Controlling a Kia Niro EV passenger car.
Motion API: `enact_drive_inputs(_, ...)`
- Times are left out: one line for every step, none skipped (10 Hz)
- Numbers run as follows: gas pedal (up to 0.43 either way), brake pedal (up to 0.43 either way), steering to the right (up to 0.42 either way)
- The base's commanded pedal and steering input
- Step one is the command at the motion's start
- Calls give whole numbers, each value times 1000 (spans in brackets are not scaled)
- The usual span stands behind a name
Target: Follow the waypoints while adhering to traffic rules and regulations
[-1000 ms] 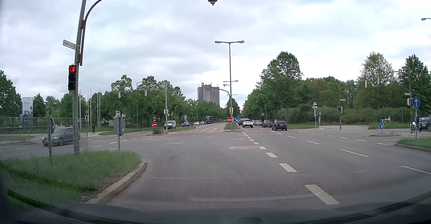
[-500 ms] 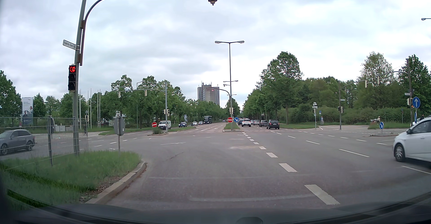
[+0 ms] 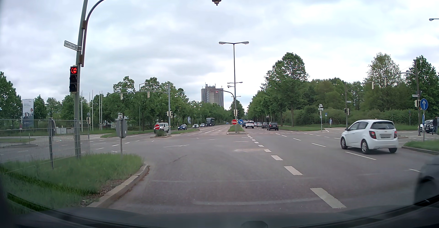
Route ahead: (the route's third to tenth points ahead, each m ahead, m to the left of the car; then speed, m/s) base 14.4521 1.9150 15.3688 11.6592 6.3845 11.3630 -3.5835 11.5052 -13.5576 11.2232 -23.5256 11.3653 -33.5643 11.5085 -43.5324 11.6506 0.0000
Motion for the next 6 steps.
enact_drive_inputs(0, 262, -3)
enact_drive_inputs(0, 262, -3)
enact_drive_inputs(0, 262, -3)
enact_drive_inputs(0, 262, -3)
enact_drive_inputs(0, 262, -3)
enact_drive_inputs(0, 262, -3)
